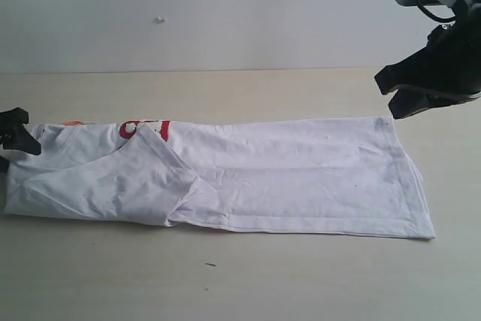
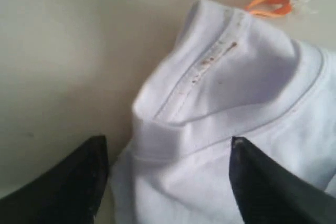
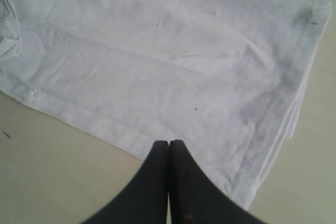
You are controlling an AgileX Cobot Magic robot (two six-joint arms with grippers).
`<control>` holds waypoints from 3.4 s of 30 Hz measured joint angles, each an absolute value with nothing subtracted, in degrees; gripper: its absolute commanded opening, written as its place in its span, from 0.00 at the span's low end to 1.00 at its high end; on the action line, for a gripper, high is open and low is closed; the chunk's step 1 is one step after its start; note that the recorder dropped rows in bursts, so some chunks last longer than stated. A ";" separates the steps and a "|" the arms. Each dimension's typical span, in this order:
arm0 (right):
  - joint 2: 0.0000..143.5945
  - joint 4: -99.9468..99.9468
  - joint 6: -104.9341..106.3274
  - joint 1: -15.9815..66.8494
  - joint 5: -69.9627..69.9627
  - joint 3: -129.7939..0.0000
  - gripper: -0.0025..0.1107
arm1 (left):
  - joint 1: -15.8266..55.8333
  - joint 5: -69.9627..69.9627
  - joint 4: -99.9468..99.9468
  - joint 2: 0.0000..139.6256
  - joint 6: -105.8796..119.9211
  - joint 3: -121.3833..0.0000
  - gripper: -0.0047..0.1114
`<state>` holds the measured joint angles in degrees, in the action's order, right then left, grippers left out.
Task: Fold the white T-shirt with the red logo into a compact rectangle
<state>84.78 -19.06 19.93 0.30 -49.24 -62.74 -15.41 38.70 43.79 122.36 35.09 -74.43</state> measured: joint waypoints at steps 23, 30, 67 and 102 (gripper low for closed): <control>84.78 -22.46 21.92 0.30 -49.81 -62.74 0.02 | -12.20 42.81 37.51 120.19 29.98 -74.20 0.04; 84.78 -20.86 19.84 0.30 -48.37 -63.12 0.09 | -7.05 48.11 40.80 113.22 30.93 -76.02 0.04; 86.27 -15.87 8.75 -12.10 -50.56 -68.69 0.44 | 42.33 49.70 30.80 138.24 7.59 -134.65 0.50; 115.00 -43.42 32.64 -15.82 -41.63 -63.92 0.27 | 29.98 67.51 9.23 127.74 2.82 -135.08 0.41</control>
<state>115.00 -43.42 32.64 -15.82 -41.63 -63.92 29.98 67.51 9.23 127.74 2.82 -135.08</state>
